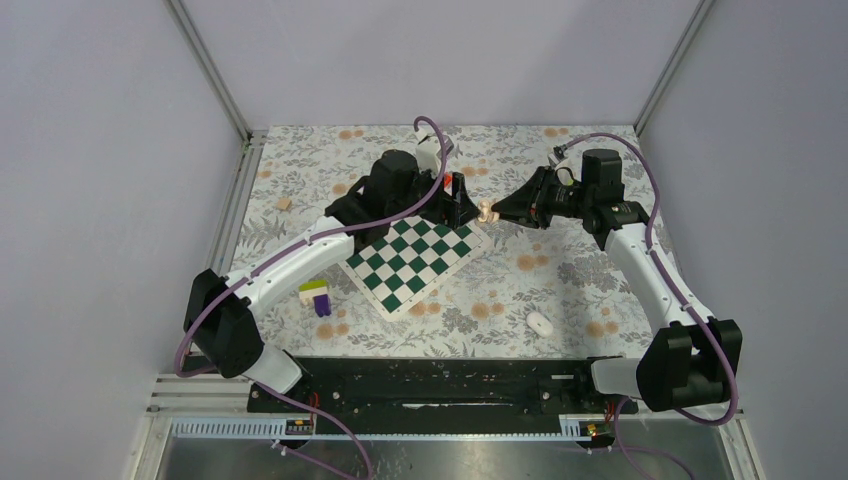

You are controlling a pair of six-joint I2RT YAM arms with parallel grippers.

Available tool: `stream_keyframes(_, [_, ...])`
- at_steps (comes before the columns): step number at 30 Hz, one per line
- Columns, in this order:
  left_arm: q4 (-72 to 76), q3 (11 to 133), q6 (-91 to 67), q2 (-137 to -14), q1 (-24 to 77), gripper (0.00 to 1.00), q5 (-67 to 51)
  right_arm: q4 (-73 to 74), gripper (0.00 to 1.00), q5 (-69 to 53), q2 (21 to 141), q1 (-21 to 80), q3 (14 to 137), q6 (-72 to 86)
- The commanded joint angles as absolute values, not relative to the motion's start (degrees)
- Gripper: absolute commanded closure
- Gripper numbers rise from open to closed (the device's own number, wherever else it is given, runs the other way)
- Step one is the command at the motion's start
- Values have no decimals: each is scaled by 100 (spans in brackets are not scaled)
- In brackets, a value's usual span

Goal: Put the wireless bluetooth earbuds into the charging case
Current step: Place the earbud in the charging case.

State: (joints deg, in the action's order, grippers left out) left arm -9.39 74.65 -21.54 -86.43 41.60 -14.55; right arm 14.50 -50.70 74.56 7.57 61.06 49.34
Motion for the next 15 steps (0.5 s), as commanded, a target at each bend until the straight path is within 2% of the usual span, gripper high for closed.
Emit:
stream_keyframes(1, [-649,7691,-2244,-8581,4127,26,-1235,1320,100,-5329,7233,801,6240,4879])
stream_keyframes(15, [-544,7659,-2428,-8335,4125,28,-1141,1382,100,-5331,7207,800,6267,4842])
